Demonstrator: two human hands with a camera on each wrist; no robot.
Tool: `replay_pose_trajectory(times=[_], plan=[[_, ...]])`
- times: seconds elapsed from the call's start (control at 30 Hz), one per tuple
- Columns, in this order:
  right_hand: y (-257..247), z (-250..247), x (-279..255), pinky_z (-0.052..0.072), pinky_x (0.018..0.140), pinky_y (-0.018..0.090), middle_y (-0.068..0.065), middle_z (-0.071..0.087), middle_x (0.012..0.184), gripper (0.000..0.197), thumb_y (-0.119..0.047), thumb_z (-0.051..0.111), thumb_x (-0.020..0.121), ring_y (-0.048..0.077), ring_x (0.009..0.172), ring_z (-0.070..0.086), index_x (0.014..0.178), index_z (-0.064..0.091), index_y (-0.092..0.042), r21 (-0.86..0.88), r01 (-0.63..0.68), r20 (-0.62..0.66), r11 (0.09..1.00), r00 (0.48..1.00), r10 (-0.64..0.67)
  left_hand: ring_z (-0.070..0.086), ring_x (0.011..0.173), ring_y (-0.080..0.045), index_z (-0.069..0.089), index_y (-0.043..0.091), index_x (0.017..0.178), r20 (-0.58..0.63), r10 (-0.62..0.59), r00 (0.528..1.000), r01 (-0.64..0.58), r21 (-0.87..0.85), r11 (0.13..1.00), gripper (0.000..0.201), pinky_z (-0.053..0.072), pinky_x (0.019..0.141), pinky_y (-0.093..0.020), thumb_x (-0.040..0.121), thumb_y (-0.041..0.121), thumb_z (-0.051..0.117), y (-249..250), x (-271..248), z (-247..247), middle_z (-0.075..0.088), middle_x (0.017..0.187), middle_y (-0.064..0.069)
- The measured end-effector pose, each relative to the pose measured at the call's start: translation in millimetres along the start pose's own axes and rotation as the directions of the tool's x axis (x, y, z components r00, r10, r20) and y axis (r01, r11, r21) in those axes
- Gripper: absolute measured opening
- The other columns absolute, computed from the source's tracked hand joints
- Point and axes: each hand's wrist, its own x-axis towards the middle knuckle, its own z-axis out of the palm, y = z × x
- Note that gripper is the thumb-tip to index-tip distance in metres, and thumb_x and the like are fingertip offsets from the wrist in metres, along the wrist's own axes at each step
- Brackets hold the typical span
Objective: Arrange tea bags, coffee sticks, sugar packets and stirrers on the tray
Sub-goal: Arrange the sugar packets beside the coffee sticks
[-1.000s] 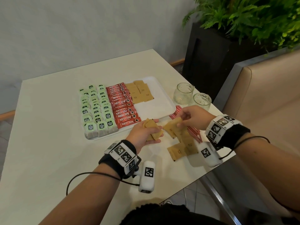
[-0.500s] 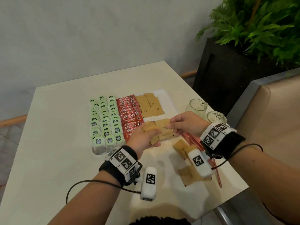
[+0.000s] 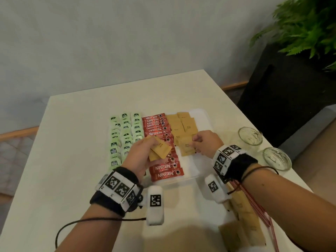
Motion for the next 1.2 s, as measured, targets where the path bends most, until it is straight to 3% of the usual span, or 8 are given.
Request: replay_pose_trajectory(times=[0.13,0.33,0.57,0.67,0.77,0.97,1.07,1.2], plan=[[-5,7,13,0.056,0.084,0.041,0.003,0.069,0.09,0.019,-0.025,0.071,0.086,0.023,0.089,0.067,0.074,0.056,-0.025,0.011,-0.023,-0.021,1.0,1.0,0.023,0.069,0.103,-0.029,0.057,0.005,0.119,-0.006,0.016,1.0,-0.016,-0.012,1.0,0.022,0.063,0.068,-0.038,0.099,0.011,0.05,5,6,-7,0.074,0.107,-0.013],[-10,10,20,0.057,0.082,0.041,0.003,0.07,0.086,0.016,-0.022,0.072,0.085,0.023,0.086,0.068,0.074,0.06,-0.022,0.032,-0.011,-0.024,0.999,1.0,0.011,0.07,0.097,-0.027,0.06,0.004,0.118,-0.058,-0.007,0.998,0.005,-0.029,1.0,0.026,0.062,0.061,-0.034,0.094,0.013,0.062,-1,6,-8,0.071,0.107,-0.015],[-11,-4,5,0.051,0.069,0.027,-0.003,0.065,0.089,0.013,-0.029,0.069,0.087,0.015,0.077,0.062,0.092,0.063,-0.019,0.125,0.066,-0.069,0.99,0.996,-0.057,0.074,0.087,-0.021,0.064,0.009,0.112,-0.046,0.024,0.999,-0.026,-0.052,0.998,0.023,0.061,0.057,-0.027,0.09,0.013,0.067,-9,0,1,0.077,0.096,-0.008],[-21,-12,-16,0.049,0.061,0.026,-0.002,0.07,0.086,0.023,-0.038,0.064,0.089,0.012,0.067,0.06,0.093,0.067,-0.016,0.298,0.09,0.02,0.95,0.995,-0.101,0.074,0.089,-0.021,0.065,0.01,0.113,-0.027,0.058,0.998,-0.059,-0.047,0.997,0.023,0.061,0.06,-0.027,0.09,0.012,0.067,-15,-3,9,0.076,0.102,-0.009],[-29,-15,-38,0.048,0.059,0.021,-0.007,0.071,0.077,0.019,-0.044,0.07,0.083,0.007,0.065,0.06,0.085,0.072,-0.025,0.35,0.108,0.164,0.931,0.971,-0.174,0.073,0.092,-0.022,0.067,0.014,0.112,-0.009,0.115,0.993,-0.115,-0.006,0.993,0.02,0.061,0.066,-0.029,0.091,0.013,0.067,-20,-6,18,0.076,0.102,-0.008],[-26,-19,-53,0.055,0.062,0.028,0.002,0.07,0.072,0.015,-0.011,0.073,0.084,0.011,0.067,0.065,0.078,0.059,-0.01,0.458,0.131,0.115,0.879,0.972,-0.205,0.072,0.078,-0.02,0.067,0.016,0.111,0.031,0.158,0.987,-0.161,0.164,0.973,0.023,0.061,0.067,-0.036,0.089,0.014,0.07,-25,-18,22,0.075,0.097,-0.01],[-22,-30,-55,0.059,0.068,0.038,0.014,0.065,0.071,0.022,-0.009,0.07,0.085,0.018,0.066,0.064,0.075,0.051,-0.009,0.394,0.194,0.025,0.898,0.975,-0.221,0.07,0.072,-0.016,0.07,0.017,0.106,0.016,0.236,0.972,-0.229,0.307,0.924,0.018,0.061,0.064,-0.035,0.089,0.01,0.069,-23,-26,16,0.075,0.095,-0.008],[-19,-42,-62,0.057,0.069,0.039,0.01,0.07,0.076,0.012,-0.012,0.066,0.086,0.016,0.068,0.07,0.083,0.055,-0.009,0.176,0.261,0.121,0.949,0.951,-0.284,0.068,0.07,-0.013,0.071,0.019,0.104,0.018,0.326,0.945,-0.303,0.42,0.856,0.014,0.059,0.062,-0.029,0.091,0.016,0.067,-15,-34,18,0.074,0.092,-0.004]])
